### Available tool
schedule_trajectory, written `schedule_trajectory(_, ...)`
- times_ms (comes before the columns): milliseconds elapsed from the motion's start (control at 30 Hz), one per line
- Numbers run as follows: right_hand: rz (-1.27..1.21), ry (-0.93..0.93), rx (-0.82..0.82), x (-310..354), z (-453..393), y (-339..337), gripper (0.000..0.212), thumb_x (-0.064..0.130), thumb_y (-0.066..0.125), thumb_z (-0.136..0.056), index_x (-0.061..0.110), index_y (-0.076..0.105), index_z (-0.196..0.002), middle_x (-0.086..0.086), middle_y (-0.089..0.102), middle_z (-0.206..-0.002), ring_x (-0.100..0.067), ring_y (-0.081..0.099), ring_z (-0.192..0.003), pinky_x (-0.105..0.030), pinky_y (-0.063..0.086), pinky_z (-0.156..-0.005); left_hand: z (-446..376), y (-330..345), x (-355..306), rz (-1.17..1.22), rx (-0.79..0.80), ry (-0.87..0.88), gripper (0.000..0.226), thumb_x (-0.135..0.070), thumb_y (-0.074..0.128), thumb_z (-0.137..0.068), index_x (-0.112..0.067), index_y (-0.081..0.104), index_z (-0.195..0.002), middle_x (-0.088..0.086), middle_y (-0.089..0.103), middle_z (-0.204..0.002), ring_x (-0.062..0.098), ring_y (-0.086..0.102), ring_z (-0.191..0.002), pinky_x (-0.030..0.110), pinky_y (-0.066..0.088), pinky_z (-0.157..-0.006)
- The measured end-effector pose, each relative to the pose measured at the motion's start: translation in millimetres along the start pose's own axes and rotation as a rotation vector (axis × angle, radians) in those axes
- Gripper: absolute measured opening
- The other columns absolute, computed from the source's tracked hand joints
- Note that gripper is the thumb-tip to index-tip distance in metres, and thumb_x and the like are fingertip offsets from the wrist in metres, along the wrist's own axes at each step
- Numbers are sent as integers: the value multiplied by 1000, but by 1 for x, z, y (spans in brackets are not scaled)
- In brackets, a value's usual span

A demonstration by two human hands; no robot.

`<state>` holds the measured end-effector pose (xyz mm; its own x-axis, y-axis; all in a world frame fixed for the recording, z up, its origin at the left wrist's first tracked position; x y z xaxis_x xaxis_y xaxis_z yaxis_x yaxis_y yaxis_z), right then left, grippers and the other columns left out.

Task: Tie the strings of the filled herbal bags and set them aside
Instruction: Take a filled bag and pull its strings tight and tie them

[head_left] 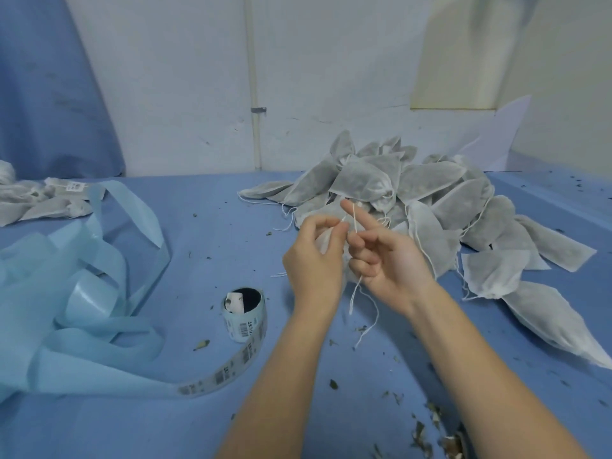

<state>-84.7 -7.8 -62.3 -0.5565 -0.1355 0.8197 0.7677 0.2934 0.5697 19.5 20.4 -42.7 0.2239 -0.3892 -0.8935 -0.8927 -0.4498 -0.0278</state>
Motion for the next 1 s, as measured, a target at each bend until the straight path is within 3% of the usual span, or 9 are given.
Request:
schedule_trajectory(67,120,-18,19,4,4,3,49,-3,31,-90,21,58,-123,3,45,-57,-5,18,-44,-19,12,-46,1,-1,1,0,-11,-10,5,-22,67,-85,-16,68,-86,-25,61,-73,-19,53,-73,-1,33,-68)
schedule_trajectory(200,706,-145,-71,20,11,0,56,-2,40,-88,36,63,-122,5,45,-53,-5,28,-46,-16,22,-45,1,2,4,-13,28,-48,11,-27,62,-90,-20,69,-86,-21,64,-70,-6,57,-76,4,36,-68)
schedule_trajectory(300,860,-199,-112,25,13,0,55,-1,43,-88,38,63,-121,7,48,-53,-2,37,-45,-12,31,-49,2,4,7,-10,64,-62,17,-30,61,-90,-17,72,-92,-8,70,-86,6,62,-85,16,42,-75)
schedule_trajectory(400,1026,-240,-147,25,14,1,53,2,45,-88,39,63,-122,11,51,-53,0,43,-49,-14,35,-59,2,6,10,-41,92,-84,20,-31,60,-91,-16,72,-93,-3,71,-87,11,62,-85,20,42,-73)
schedule_trajectory(533,1163,-327,-153,25,17,5,51,3,46,-88,39,65,-119,12,56,-53,-1,41,-47,-8,36,-47,2,3,11,-89,89,-88,21,-26,54,-94,-14,71,-87,-3,69,-79,14,61,-79,21,40,-70)
schedule_trajectory(667,1231,-488,-226,31,22,8,24,5,53,-87,21,58,-104,7,62,-61,0,49,-50,-8,37,-52,2,-1,11,-72,85,-106,19,-22,52,-95,-16,69,-90,-10,63,-74,10,59,-76,19,39,-70)
schedule_trajectory(767,1192,-515,-264,33,21,3,23,10,60,-87,25,43,-89,7,63,-64,0,50,-54,-9,38,-57,1,-3,13,-24,88,-129,17,-21,51,-95,-18,67,-89,-12,63,-72,8,59,-72,19,42,-72)
schedule_trajectory(867,1108,-393,-253,30,14,-9,4,23,68,-87,21,66,-85,10,57,-60,-3,49,-55,-12,38,-55,-2,-4,16,21,100,-134,17,-19,51,-95,-19,65,-86,-14,62,-69,0,55,-62,16,43,-68)
schedule_trajectory(1000,970,-301,-175,24,8,-18,12,23,67,-88,16,75,-83,19,54,-49,3,45,-47,-8,35,-50,-1,3,15,23,200,-102,18,-17,51,-96,-20,65,-84,-14,61,-67,-6,56,-59,6,40,-60)
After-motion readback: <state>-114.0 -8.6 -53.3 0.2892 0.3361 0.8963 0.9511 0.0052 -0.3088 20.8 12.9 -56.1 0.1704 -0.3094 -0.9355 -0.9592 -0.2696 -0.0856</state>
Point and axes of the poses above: each hand's wrist, its own z-axis away from the middle knuckle, its own y-axis out of the palm, x = y × z, the point moved 8 cm from there along -z, towards the middle knuckle
